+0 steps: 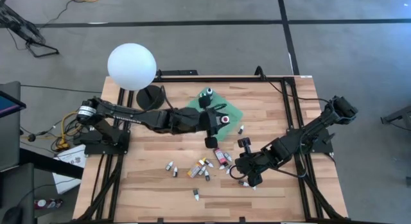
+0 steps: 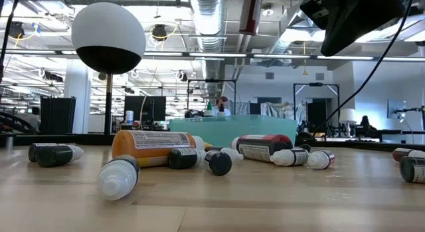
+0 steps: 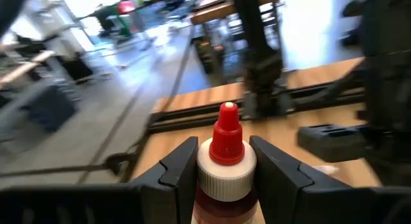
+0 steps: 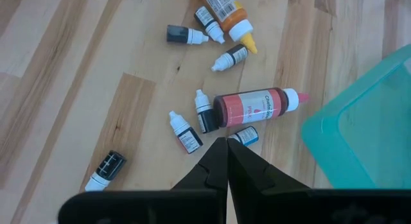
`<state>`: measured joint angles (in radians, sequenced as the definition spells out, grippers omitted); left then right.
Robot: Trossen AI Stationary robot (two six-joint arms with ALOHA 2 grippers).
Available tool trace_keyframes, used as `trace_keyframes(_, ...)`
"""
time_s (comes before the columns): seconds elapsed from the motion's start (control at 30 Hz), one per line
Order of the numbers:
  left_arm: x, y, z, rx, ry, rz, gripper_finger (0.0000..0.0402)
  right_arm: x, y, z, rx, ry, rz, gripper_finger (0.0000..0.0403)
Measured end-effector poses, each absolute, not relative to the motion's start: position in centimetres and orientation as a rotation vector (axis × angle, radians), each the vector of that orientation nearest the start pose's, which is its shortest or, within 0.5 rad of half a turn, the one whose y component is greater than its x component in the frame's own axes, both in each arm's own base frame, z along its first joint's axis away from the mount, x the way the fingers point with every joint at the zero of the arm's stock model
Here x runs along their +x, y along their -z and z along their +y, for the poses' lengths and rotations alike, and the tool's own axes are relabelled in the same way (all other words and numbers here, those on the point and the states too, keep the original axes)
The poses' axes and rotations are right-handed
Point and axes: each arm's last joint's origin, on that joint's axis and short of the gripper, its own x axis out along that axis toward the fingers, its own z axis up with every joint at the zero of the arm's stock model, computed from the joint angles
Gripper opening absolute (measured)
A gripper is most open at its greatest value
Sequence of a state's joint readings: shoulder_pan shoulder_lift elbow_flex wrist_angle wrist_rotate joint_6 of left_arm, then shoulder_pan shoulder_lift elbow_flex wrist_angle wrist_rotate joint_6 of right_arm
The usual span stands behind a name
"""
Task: Pick & Place food coloring
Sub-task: Put the large red food coloring bottle into the green bin
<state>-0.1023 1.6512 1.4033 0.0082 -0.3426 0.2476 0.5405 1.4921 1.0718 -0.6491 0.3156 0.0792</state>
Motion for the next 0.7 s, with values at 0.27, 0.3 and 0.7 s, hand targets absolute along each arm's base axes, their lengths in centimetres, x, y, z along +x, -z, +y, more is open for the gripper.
trace_keyframes(0.27,38.7,-34.1,0.0,0.248,-0.111,0.259,0.0120,25.6,-23.8,14.3,-0.373,-0.164,0.981,0.0000)
trace_keyframes(0.3,38.7,-34.1,0.2,0.247,-0.106,0.259,0.0120,25.6,-23.8,14.3,-0.373,-0.164,0.981,0.0000)
trace_keyframes(0.7,38.2,-33.1,3.8,0.201,-0.090,0.363,0.0120,25.6,-23.8,14.3,-0.379,-0.167,0.983,0.0000)
